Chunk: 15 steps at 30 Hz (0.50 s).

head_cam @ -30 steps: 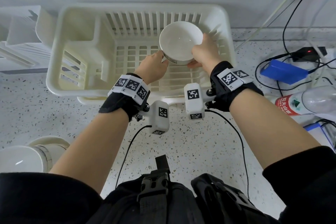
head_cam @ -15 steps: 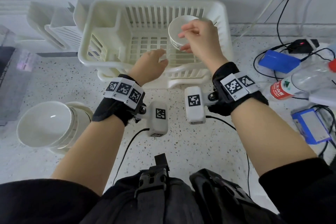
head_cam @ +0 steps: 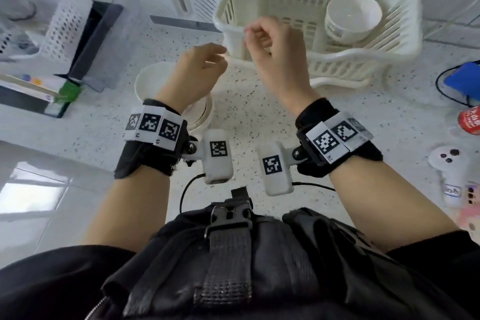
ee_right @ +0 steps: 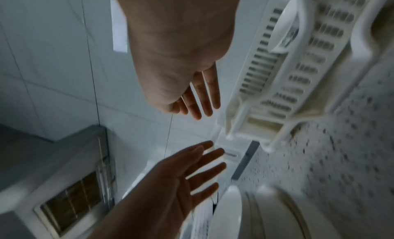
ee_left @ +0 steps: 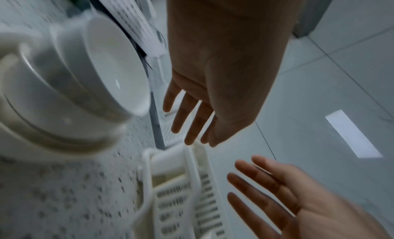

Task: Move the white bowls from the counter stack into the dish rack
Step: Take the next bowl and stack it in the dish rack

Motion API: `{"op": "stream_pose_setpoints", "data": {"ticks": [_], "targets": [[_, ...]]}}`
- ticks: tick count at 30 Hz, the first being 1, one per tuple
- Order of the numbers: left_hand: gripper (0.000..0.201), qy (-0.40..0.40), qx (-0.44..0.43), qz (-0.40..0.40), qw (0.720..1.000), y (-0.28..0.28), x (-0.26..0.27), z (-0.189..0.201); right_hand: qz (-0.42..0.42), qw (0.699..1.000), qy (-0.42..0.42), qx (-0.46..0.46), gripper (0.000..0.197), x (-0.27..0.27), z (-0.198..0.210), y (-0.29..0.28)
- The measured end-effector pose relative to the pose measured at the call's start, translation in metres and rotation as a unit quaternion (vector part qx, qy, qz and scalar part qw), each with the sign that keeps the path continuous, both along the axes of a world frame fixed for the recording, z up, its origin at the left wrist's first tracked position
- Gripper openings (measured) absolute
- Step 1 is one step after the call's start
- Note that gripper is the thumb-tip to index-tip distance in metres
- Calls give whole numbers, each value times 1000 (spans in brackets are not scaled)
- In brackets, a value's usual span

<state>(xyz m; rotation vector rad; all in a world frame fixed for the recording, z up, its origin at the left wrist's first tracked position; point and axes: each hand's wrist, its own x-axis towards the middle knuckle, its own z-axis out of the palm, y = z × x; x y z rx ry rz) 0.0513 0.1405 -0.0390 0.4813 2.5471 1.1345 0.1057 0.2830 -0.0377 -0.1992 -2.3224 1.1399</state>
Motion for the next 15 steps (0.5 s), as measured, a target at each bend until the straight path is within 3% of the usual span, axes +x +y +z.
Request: {"op": "stream_pose_setpoints", "data": {"ticks": [3, 7, 12, 15], "targets": [[34, 27, 5, 37, 999, -49, -11, -2, 37, 998, -52, 23, 20, -11, -7, -48], [35, 60, -7, 82, 995, -113, -28, -10, 72, 976, -189, 84, 31, -27, -20, -98], [34, 4, -54, 85, 995, -155, -46, -34, 4, 942, -313, 117, 39, -45, -39, -131], [18, -21, -37, 42, 998, -161, -51, -45, -31, 918, -375, 127, 42, -53, -45, -138]]}}
